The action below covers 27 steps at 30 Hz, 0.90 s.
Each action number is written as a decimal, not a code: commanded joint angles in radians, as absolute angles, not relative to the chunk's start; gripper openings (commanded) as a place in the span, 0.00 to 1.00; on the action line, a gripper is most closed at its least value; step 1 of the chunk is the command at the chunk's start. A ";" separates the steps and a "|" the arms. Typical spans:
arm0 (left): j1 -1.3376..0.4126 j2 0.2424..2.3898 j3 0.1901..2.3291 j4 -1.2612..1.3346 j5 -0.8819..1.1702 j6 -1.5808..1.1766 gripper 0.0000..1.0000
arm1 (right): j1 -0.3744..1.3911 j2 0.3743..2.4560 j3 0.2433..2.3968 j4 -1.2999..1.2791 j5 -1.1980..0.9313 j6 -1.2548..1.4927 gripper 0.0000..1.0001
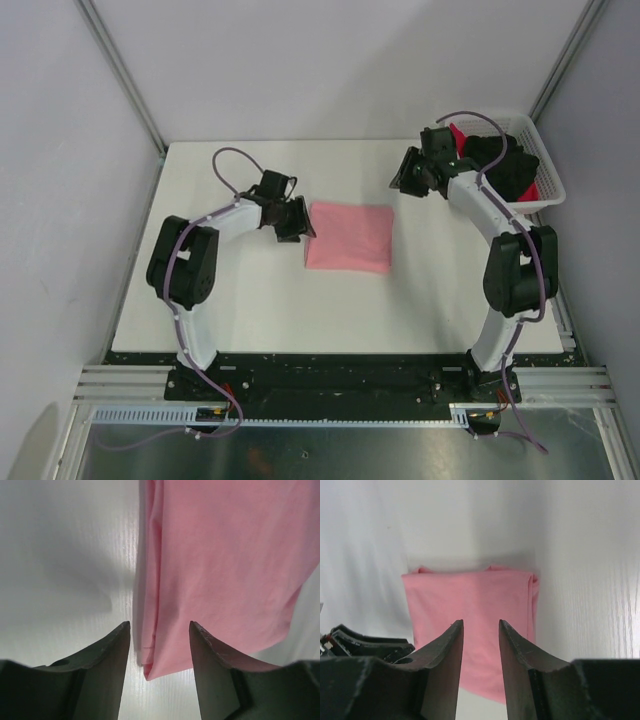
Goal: Fold and stack the t-shirts
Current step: Put the neatly folded tshirt into the corner of the board with the left arm
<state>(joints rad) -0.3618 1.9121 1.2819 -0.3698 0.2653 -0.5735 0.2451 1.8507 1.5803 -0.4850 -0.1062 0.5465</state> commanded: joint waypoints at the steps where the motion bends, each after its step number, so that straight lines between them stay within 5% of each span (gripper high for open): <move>1: -0.386 1.928 1.315 -0.392 0.280 -0.543 0.55 | 0.262 1.764 1.502 -0.481 -0.119 0.544 0.39; 21: -0.460 1.900 1.205 -0.466 0.158 -0.590 0.47 | 0.284 1.658 1.385 -0.491 -0.104 0.515 0.39; 27: -0.461 1.898 1.192 -0.468 0.102 -0.619 0.28 | 0.294 1.653 1.377 -0.490 -0.102 0.516 0.38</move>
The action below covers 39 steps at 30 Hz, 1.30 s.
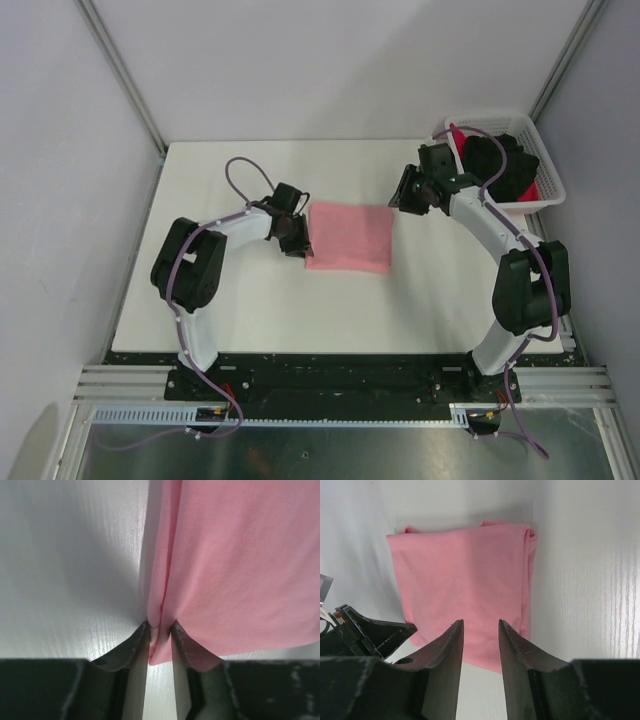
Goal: Fold and stack the t-shirts
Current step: Put the neatly folded tshirt into the corner of the board with the left arm
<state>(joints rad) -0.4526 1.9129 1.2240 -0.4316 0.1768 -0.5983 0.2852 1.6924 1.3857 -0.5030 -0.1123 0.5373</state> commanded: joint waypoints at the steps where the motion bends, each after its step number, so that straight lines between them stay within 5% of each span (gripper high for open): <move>1: -0.459 1.892 1.192 -0.472 0.085 -0.625 0.23 | 0.295 1.651 1.376 -0.491 -0.101 0.514 0.38; 4: -0.442 1.866 1.190 -0.503 0.025 -0.643 0.07 | 0.295 1.646 1.371 -0.494 -0.096 0.511 0.38; 7: -0.404 1.833 1.185 -0.552 -0.050 -0.641 0.01 | 0.296 1.642 1.365 -0.494 -0.099 0.510 0.38; 23: -0.206 1.626 0.975 -0.817 -0.771 -0.499 0.00 | 0.353 1.575 1.288 -0.447 -0.121 0.543 0.38; 39: -0.031 1.565 0.989 -0.812 -0.997 -0.387 0.00 | 0.441 1.584 1.259 -0.428 -0.136 0.548 0.38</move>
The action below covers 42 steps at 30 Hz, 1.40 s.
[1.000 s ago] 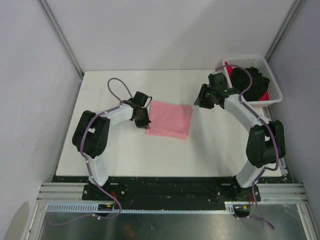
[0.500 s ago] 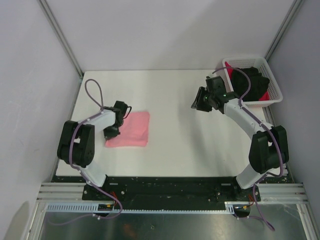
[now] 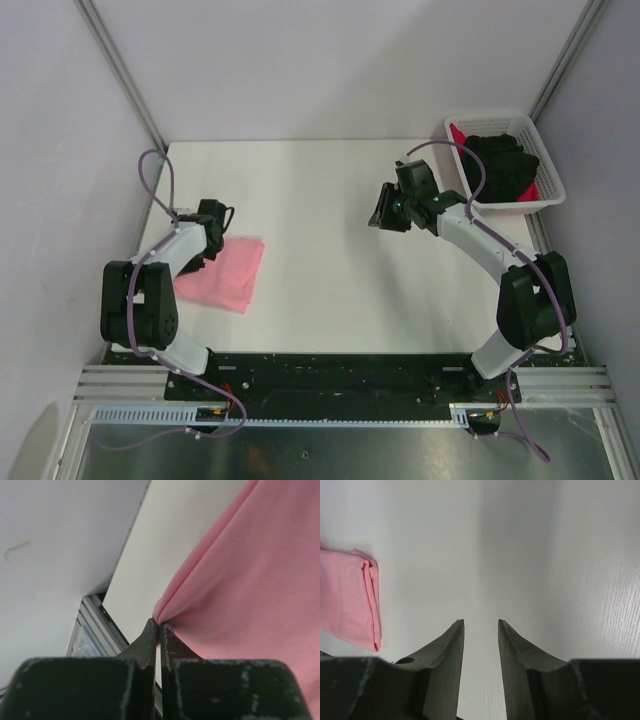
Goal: Fold and stack the t-shirts
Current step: Put the neatly folded tshirt into the corner of the board with the left arm
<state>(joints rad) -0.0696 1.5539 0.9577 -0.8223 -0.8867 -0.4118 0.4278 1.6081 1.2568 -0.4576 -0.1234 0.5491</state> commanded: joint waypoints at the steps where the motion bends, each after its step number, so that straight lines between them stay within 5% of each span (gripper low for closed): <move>1: -0.022 1.571 0.989 -0.810 -1.004 -0.388 0.00 | 0.444 1.588 1.258 -0.429 -0.137 0.546 0.38; 27: 0.187 1.591 1.008 -0.804 -1.059 -0.450 0.01 | 0.498 1.677 1.259 -0.431 -0.193 0.505 0.38; 33: 0.202 1.541 1.018 -0.806 -1.017 -0.460 0.74 | 0.498 1.670 1.259 -0.434 -0.189 0.501 0.38; 36: 0.202 1.500 1.027 -0.807 -0.962 -0.460 0.84 | 0.498 1.666 1.259 -0.432 -0.185 0.500 0.38; 42: 0.139 1.390 1.037 -0.763 -0.686 -0.403 0.86 | 0.500 1.663 1.259 -0.425 -0.177 0.508 0.38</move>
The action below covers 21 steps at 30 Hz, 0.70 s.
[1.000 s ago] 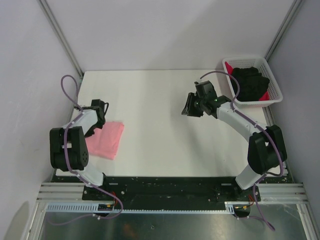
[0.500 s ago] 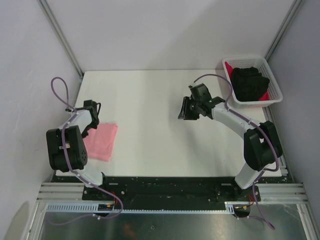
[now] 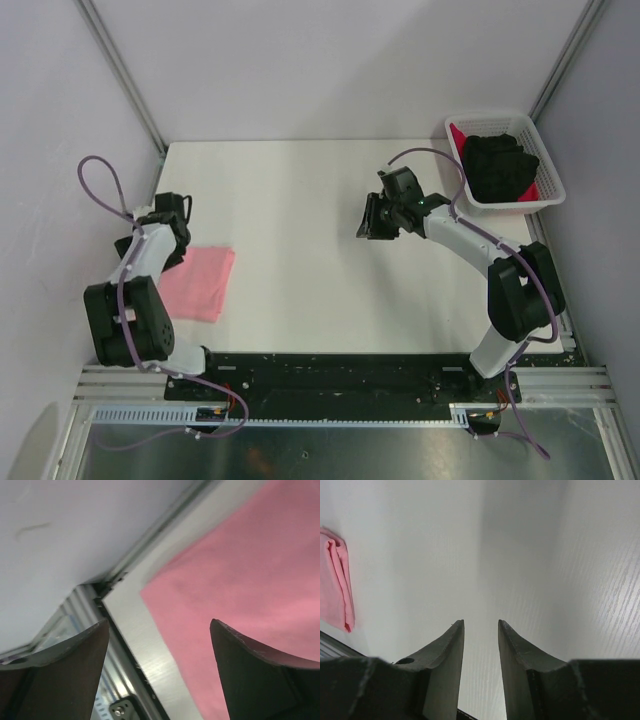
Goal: Fold and stack the t-shirts
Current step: Put the neatly folded tshirt into the corner of the board with the left arm
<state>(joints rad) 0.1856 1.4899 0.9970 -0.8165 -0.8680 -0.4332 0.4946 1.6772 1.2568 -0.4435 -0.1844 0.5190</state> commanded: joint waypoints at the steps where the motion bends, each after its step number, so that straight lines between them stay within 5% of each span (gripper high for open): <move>1: 0.112 1.372 1.037 -0.747 -0.624 -0.386 0.86 | 0.500 1.662 1.259 -0.426 -0.173 0.510 0.38; 12: -0.355 1.346 1.095 -0.613 -0.257 -0.441 0.97 | 0.519 1.588 1.250 -0.476 -0.072 0.532 0.38; 21: -0.663 1.348 1.075 -0.454 -0.185 -0.495 1.00 | 0.520 1.381 1.139 -0.483 0.027 0.598 0.40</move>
<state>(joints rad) -0.5915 1.3724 1.0698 -0.5640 -0.2516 -0.4534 0.5159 1.4925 1.1816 -0.4759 -0.0547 0.5541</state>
